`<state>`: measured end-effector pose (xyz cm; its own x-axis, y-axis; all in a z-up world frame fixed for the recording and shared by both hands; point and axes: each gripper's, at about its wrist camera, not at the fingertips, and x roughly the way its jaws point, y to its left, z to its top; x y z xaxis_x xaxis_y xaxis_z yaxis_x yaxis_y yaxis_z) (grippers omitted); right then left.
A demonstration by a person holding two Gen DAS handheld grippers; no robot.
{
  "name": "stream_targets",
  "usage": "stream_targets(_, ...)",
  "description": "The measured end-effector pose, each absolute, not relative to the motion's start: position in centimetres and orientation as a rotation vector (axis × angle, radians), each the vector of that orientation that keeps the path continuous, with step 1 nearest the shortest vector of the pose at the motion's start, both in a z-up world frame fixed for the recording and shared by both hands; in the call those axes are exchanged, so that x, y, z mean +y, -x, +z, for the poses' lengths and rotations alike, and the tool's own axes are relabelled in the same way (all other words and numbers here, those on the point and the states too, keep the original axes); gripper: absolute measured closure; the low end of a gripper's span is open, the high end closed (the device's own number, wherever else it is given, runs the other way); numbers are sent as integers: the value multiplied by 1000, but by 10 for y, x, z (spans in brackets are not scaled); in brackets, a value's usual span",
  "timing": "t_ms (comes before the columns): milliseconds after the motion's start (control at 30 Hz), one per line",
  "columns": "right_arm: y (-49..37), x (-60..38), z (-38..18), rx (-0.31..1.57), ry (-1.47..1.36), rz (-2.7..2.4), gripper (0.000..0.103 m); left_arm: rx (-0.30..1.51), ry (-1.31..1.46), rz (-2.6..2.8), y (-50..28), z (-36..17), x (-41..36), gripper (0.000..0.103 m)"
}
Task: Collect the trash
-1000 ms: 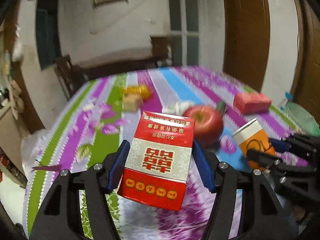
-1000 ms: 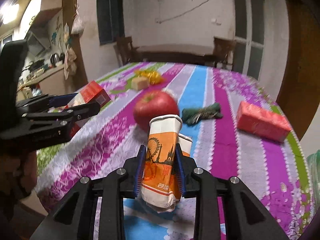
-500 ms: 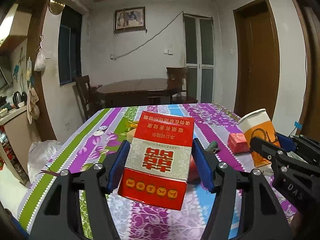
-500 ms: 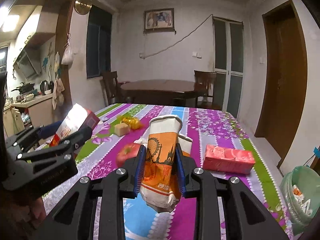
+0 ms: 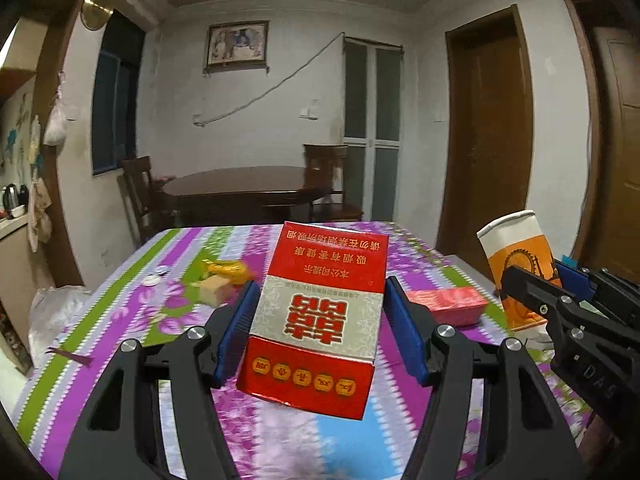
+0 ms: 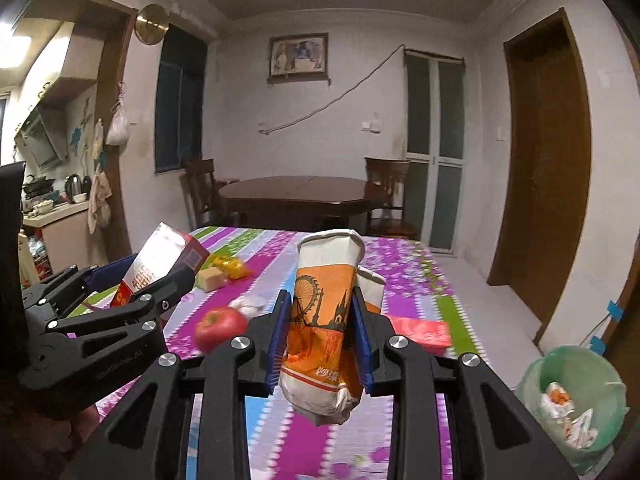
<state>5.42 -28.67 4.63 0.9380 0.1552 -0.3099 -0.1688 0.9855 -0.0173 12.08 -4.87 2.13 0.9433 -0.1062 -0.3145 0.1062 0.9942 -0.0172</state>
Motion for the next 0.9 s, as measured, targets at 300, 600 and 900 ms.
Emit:
stream_targets(300,-47,-371,64,304,28,50,72,301,-10,-207,-132,29,-108,42)
stream_targets(600,-36,-480,69,316,2,-74,72,306,-34,-314,-146,33,-180,43)
stream_targets(900,-25,-605,67,385,-45,-198,71,361,-67,-472,-162,27,-271,43)
